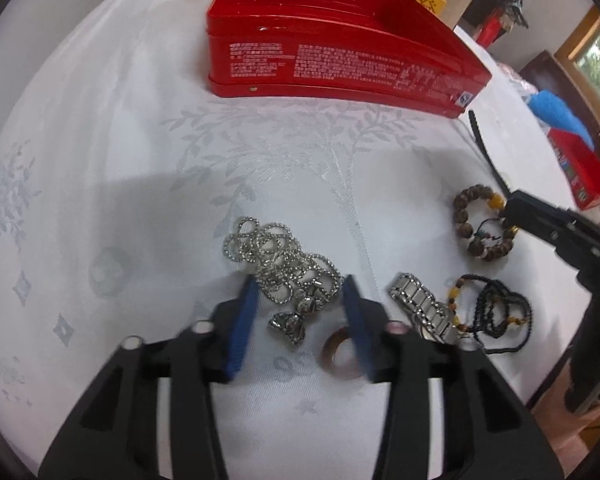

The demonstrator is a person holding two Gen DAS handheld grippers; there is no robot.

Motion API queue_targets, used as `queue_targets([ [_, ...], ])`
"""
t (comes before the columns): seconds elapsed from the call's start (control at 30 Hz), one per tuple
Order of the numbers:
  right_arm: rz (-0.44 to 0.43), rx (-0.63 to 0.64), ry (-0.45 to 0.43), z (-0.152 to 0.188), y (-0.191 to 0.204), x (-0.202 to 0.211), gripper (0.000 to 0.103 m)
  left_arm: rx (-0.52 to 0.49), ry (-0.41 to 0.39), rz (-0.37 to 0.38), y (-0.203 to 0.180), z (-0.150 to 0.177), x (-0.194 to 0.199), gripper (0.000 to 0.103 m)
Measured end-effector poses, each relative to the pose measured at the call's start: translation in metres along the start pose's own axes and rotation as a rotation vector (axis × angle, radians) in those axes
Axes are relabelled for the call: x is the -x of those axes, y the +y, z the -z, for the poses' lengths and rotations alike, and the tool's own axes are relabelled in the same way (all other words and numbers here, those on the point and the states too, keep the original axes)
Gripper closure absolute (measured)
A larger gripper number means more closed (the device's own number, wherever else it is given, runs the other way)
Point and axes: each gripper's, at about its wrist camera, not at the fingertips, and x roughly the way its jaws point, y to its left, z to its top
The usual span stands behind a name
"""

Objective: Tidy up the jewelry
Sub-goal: 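Lower the left tool onto the silver chain and grasp it, then grasp the wooden bead bracelet with yellow bead using the right tool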

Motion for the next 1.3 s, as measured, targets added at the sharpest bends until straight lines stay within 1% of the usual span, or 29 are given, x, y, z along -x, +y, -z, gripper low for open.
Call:
queue_targets([
  [0.07, -0.001, -0.002, 0.000, 0.000, 0.000, 0.000, 0.081, -0.012, 0.001, -0.003, -0.003, 0.001, 0.000, 0.077],
  [0.1, -0.001, -0.003, -0.002, -0.001, 0.000, 0.000, 0.081, -0.012, 0.002, -0.007, -0.003, 0.001, 0.000, 0.080],
  [0.13, -0.001, -0.005, -0.003, -0.001, -0.001, 0.001, 0.081, -0.010, 0.002, -0.014, -0.002, 0.001, 0.000, 0.087],
  [0.17, -0.002, -0.005, -0.004, -0.001, -0.001, 0.001, 0.081, -0.006, 0.000, -0.019, -0.001, 0.001, 0.001, 0.096],
  [0.4, 0.001, -0.007, -0.005, -0.001, -0.004, 0.003, 0.081, 0.038, -0.032, 0.013, 0.014, 0.004, 0.006, 0.097],
  [0.6, 0.004, -0.018, -0.016, -0.003, -0.010, 0.006, 0.081, 0.065, -0.112, 0.035, 0.025, -0.001, 0.035, 0.097],
  [0.83, 0.035, -0.046, -0.018, -0.004, -0.024, 0.011, 0.081, 0.075, -0.161, 0.053, 0.027, -0.006, 0.058, 0.097],
  [1.07, 0.052, -0.027, 0.040, -0.006, -0.035, 0.004, 0.081, 0.076, -0.164, 0.071, 0.022, -0.009, 0.056, 0.097],
  [1.23, 0.042, 0.005, 0.100, -0.014, -0.034, -0.012, 0.081, 0.076, -0.164, 0.075, 0.022, -0.009, 0.055, 0.097],
  [1.3, 0.053, 0.018, 0.126, -0.016, -0.034, -0.019, 0.081, 0.076, -0.163, 0.075, 0.022, -0.009, 0.055, 0.097],
])
